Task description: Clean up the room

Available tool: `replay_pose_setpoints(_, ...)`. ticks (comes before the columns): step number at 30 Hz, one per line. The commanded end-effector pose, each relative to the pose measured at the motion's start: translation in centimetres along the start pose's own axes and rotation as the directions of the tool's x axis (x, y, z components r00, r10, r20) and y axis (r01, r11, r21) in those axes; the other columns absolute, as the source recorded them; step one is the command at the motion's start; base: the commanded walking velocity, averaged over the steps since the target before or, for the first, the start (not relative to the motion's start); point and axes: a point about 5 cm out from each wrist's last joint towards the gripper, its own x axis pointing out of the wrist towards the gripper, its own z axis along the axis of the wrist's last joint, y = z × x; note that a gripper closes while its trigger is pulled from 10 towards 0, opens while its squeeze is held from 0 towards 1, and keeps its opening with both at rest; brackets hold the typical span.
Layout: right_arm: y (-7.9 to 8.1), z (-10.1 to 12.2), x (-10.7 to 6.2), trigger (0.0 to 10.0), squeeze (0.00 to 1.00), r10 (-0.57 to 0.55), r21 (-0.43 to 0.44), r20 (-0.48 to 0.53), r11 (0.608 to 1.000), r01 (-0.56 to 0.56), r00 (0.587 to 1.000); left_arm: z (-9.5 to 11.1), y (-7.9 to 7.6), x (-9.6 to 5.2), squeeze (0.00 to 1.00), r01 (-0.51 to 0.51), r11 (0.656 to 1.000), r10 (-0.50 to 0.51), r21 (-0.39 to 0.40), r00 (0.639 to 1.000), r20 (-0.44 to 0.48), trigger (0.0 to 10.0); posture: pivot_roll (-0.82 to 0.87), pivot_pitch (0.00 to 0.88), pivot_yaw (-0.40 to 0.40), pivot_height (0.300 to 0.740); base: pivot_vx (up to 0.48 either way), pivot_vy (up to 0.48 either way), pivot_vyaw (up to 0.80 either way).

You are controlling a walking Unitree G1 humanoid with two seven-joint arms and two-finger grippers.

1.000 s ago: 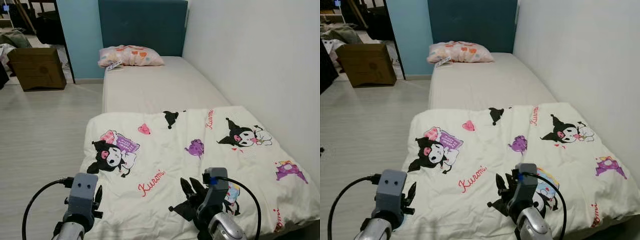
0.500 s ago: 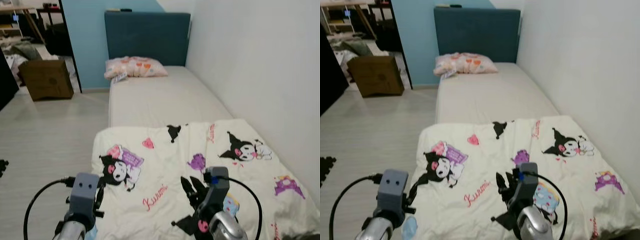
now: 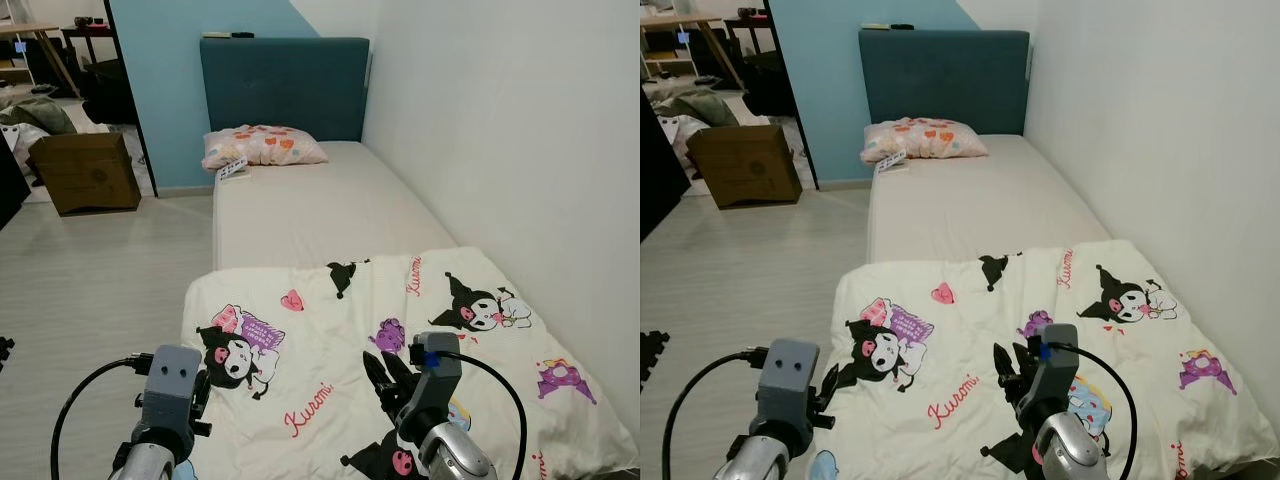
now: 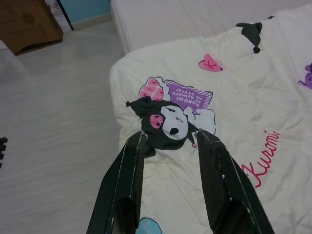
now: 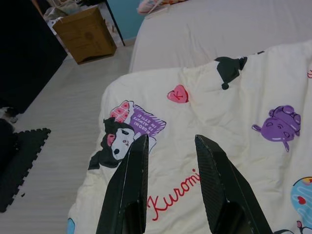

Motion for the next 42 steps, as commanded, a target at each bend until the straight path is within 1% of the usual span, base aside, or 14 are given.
replay_pose_setpoints(1,-0.2,-0.3,-0.4,10.0,0.0,-0.006,0.015,-0.001,1.0,0.006,1.0,-0.3,0.0,-0.3,0.0,-0.008,1.0,0.008,0.004,1.0,-0.009,10.0,0.06,0.195,-0.035,0.688,0.0,0.0,0.0)
replay_pose_setpoints(12,-0.3,-0.3,-0.2,10.0,0.0,-0.002,0.017,0.007,1.0,0.001,1.0,-0.5,-0.1,-0.1,0.0,-0.014,1.0,0.014,-0.001,1.0,-0.011,10.0,0.06,0.16,-0.038,0.688,0.0,0.0,0.0)
replay_pose_setpoints(14,-0.3,-1.3,-0.3,10.0,0.0,-0.005,0.0,-0.044,1.0,0.005,0.999,-2.1,-0.3,-0.2,0.0,-0.008,1.0,0.008,-0.001,0.997,-0.082,10.0,0.05,0.146,-0.04,0.688,0.0,0.0,0.0)
replay_pose_setpoints(15,-0.3,-1.3,-0.3,10.0,0.0,-0.005,0.0,-0.044,1.0,0.005,0.999,-2.1,-0.3,-0.2,0.0,-0.008,1.0,0.008,-0.001,0.997,-0.082,10.0,0.05,0.146,-0.04,0.688,0.0,0.0,0.0)
replay_pose_setpoints(17,-0.6,-2.9,-0.6,10.0,0.0,-0.027,-0.037,-0.118,0.999,0.023,0.993,-3.5,-0.8,-0.5,0.0,0.0,1.0,0.001,0.004,0.992,-0.13,10.0,0.05,0.136,-0.045,0.688,0.0,0.0,0.0)
replay_pose_setpoints(18,-0.6,-2.9,-0.6,10.0,0.0,-0.027,-0.037,-0.118,0.999,0.023,0.993,-3.5,-0.8,-0.5,0.0,0.0,1.0,0.001,0.004,0.992,-0.13,10.0,0.05,0.136,-0.045,0.688,0.0,0.0,0.0)
replay_pose_setpoints(19,-0.7,-3.5,-0.7,10.0,0.0,-0.038,-0.043,-0.14,0.999,0.033,0.989,-3.9,-1.0,-0.6,0.0,0.002,1.0,-0.002,0.002,0.99,-0.143,10.0,0.05,0.134,-0.046,0.688,0.0,0.0,0.0)
replay_pose_setpoints(21,-1.2,-4.8,-1.2,10.0,0.0,-0.087,-0.07,-0.174,0.995,0.076,0.981,-5.1,-1.5,-1.0,0.0,0.007,1.0,-0.01,-0.012,0.981,-0.193,10.0,0.06,0.127,-0.049,0.688,0.0,0.0,0.0)
replay_pose_setpoints(23,-1.5,-5.4,-1.5,10.0,0.0,-0.118,-0.087,-0.186,0.991,0.103,0.975,-5.9,-1.7,-1.4,0.0,0.012,1.0,-0.015,-0.015,0.975,-0.22,10.0,0.06,0.126,-0.049,0.688,0.0,0.0,0.0)
replay_pose_setpoints(30,-2.2,-6.3,-2.1,10.0,0.0,-0.166,-0.121,-0.205,0.982,0.143,0.965,-6.7,-1.8,-2.1,0.0,0.003,1.0,-0.01,-0.03,0.972,-0.235,10.0,0.07,0.126,-0.053,0.688,0.0,0.0,0.0)
replay_pose_setpoints(38,-2.3,-6.5,-2.3,10.0,0.0,-0.186,-0.118,-0.196,0.979,0.165,0.963,-7.6,-2.3,-2.9,0.0,0.032,0.999,-0.039,-0.032,0.966,-0.256,10.0,0.06,0.13,-0.051,0.688,0.0,0.0,0.0)
replay_pose_setpoints(40,-2.2,-6.9,-2.4,10.0,0.0,-0.188,-0.112,-0.209,0.98,0.167,0.96,-8.6,-2.5,-3.2,0.0,0.048,0.998,-0.054,-0.027,0.955,-0.29,10.0,0.06,0.13,-0.051,0.688,0.0,0.0,0.0)
replay_pose_setpoints(41,-2.2,-6.9,-2.4,10.0,0.0,-0.188,-0.112,-0.209,0.98,0.167,0.96,-8.6,-2.5,-3.2,0.0,0.048,0.998,-0.054,-0.027,0.955,-0.29,10.0,0.06,0.13,-0.051,0.688,0.0,0.0,0.0)
replay_pose_setpoints(42,-2.1,-7.4,-2.4,10.0,0.0,-0.188,-0.109,-0.228,0.98,0.167,0.955,-9.2,-2.7,-3.3,0.0,0.062,0.998,-0.065,-0.018,0.946,-0.316,10.0,0.06,0.129,-0.058,0.688,0.0,0.0,0.0)
